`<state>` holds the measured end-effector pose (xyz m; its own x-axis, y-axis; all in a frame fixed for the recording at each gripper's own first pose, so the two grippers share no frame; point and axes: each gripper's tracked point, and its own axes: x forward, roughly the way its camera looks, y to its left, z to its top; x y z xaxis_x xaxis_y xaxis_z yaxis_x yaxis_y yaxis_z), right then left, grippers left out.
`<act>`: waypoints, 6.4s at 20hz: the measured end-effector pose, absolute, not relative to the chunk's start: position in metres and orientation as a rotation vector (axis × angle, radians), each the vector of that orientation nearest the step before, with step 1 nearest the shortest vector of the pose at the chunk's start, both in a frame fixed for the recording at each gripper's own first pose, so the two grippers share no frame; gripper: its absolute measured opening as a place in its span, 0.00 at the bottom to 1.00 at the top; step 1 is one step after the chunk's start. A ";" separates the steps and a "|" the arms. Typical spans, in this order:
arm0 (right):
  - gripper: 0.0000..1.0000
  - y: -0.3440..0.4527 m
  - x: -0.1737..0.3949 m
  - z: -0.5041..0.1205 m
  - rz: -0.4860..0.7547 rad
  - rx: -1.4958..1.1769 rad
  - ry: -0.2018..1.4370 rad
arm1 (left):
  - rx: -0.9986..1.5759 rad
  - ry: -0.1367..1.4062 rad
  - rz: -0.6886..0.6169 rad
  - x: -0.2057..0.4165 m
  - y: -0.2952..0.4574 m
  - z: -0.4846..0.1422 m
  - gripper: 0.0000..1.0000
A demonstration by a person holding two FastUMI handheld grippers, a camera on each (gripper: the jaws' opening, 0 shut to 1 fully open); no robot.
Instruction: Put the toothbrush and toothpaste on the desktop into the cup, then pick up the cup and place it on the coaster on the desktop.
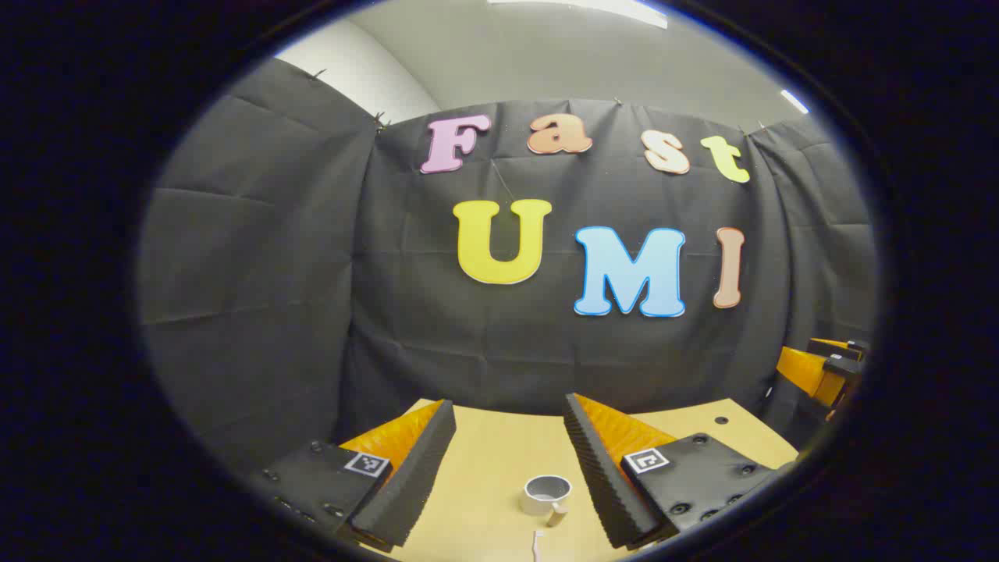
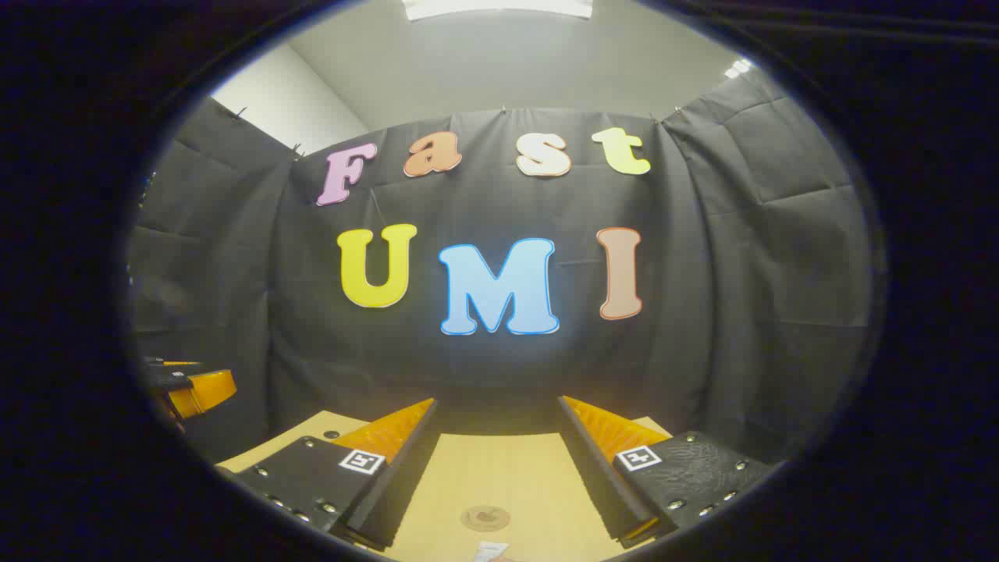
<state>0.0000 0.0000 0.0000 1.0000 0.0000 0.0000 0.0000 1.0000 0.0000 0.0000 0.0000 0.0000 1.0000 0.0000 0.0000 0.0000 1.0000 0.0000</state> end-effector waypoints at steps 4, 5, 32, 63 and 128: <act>0.92 0.010 0.010 -0.016 0.023 0.018 0.070 | 0.003 0.058 -0.015 0.008 -0.004 -0.013 0.93; 0.92 0.010 0.013 -0.024 0.020 0.032 0.104 | -0.001 0.088 -0.025 0.012 -0.006 -0.021 0.93; 0.94 0.018 -0.016 -0.285 -0.051 0.169 1.039 | -0.043 0.923 -0.160 0.017 -0.049 -0.300 0.92; 0.53 0.018 -0.077 -0.403 -0.099 0.087 1.568 | -0.034 1.320 0.073 -0.006 -0.022 -0.428 0.45; 0.14 0.011 -0.073 -0.306 -0.053 0.507 1.340 | -0.271 0.661 -0.100 0.245 -0.009 -0.251 0.91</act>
